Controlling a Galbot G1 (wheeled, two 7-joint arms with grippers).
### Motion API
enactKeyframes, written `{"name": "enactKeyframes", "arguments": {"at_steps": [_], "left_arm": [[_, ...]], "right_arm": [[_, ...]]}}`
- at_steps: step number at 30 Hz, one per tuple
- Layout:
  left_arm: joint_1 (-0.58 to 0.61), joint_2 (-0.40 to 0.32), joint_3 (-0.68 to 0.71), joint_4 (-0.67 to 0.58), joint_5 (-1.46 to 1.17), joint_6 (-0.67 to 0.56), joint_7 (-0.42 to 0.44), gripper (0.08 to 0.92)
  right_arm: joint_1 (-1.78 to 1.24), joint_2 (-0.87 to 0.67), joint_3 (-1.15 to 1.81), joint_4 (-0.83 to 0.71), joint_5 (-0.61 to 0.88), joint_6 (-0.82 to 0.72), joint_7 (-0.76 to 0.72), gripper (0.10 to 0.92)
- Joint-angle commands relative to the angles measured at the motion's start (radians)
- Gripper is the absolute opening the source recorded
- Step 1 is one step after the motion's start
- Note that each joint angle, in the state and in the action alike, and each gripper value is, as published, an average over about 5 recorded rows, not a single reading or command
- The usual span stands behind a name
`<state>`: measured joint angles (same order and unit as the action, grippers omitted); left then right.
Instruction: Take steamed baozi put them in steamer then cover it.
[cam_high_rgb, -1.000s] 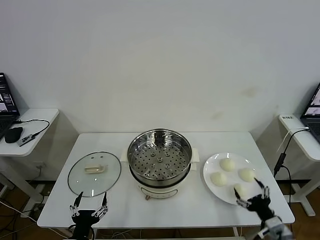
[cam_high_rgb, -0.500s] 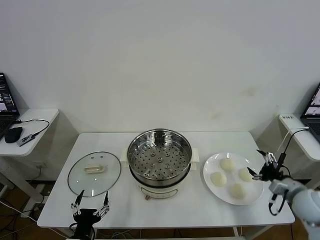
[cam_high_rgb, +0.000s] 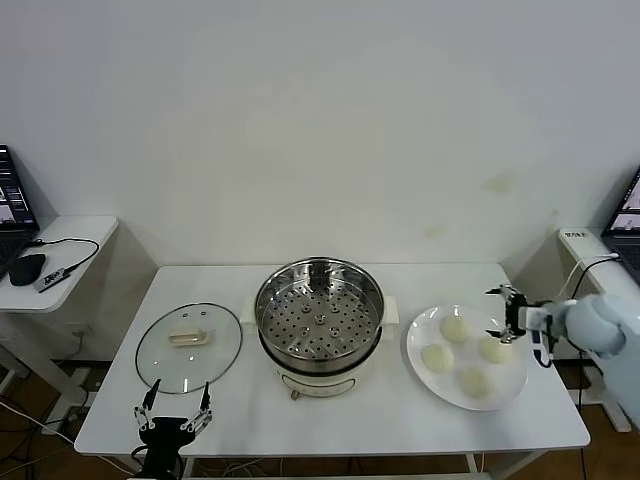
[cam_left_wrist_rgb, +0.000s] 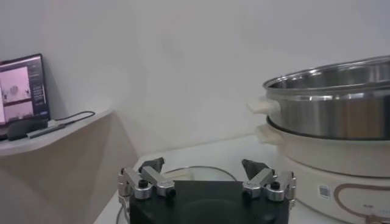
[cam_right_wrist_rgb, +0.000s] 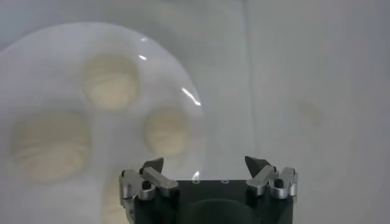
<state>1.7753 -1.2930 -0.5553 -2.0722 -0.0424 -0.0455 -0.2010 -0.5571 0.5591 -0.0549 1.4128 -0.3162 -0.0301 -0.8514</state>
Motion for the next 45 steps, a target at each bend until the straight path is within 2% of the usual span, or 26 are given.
{"name": "enactKeyframes", "arguments": {"at_steps": [1, 14, 32, 35, 42, 45], "left_arm": [[0.003, -0.004, -0.009, -0.007, 0.008, 0.003, 0.007, 0.823], [0.011, -0.017, -0.024, -0.012, 0.023, -0.001, 0.011, 0.823], [0.002, -0.004, -0.042, -0.003, 0.023, -0.010, 0.010, 0.823], [0.002, -0.004, -0.044, -0.002, 0.023, -0.012, 0.009, 0.823], [0.003, -0.005, -0.045, -0.004, 0.023, -0.012, 0.008, 0.823], [0.003, -0.005, -0.044, -0.006, 0.024, -0.012, 0.008, 0.823]], "right_arm": [[0.454, 0.036, -0.502, -0.227, 0.056, 0.028, -0.195, 0.823], [0.479, 0.237, -0.558, -0.433, 0.028, 0.040, -0.208, 0.823], [0.449, 0.309, -0.517, -0.536, -0.013, 0.023, -0.168, 0.820], [0.450, 0.318, -0.516, -0.548, -0.017, 0.020, -0.168, 0.800], [0.455, 0.325, -0.527, -0.553, -0.020, 0.012, -0.178, 0.682], [0.457, 0.321, -0.535, -0.548, -0.017, 0.008, -0.189, 0.657]]}}
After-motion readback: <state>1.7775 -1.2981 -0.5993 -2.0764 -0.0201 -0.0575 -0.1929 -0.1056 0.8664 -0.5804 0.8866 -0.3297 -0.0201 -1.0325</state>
